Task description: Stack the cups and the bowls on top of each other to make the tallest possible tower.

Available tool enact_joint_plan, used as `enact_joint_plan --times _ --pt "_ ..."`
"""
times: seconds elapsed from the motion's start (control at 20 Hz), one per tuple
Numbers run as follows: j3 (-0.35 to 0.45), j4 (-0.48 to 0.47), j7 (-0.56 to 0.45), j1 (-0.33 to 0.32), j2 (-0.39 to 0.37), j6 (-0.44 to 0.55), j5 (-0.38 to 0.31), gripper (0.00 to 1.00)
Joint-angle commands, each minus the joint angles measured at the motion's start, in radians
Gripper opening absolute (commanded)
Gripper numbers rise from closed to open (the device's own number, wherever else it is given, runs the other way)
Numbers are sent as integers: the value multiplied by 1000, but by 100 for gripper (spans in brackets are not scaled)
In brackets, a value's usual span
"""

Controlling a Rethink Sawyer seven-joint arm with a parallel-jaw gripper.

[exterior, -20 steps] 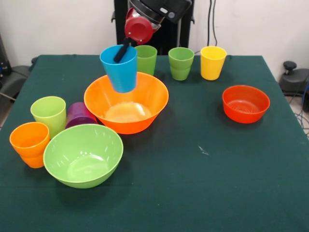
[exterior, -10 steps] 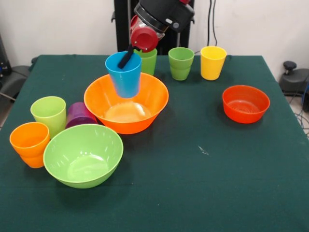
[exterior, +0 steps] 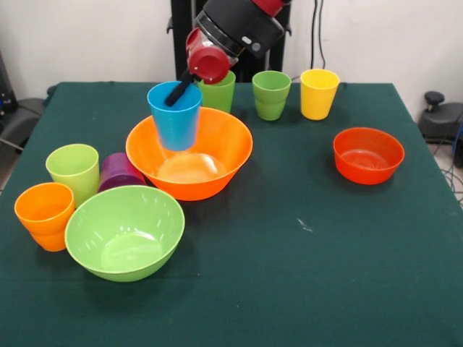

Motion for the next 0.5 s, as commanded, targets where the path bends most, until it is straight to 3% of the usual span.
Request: enact_joint_plan --times 0.05,0.5 --pt "139 25 211 14 45 -13 20 0" --pt "162 32 212 -2 29 8 16 0"
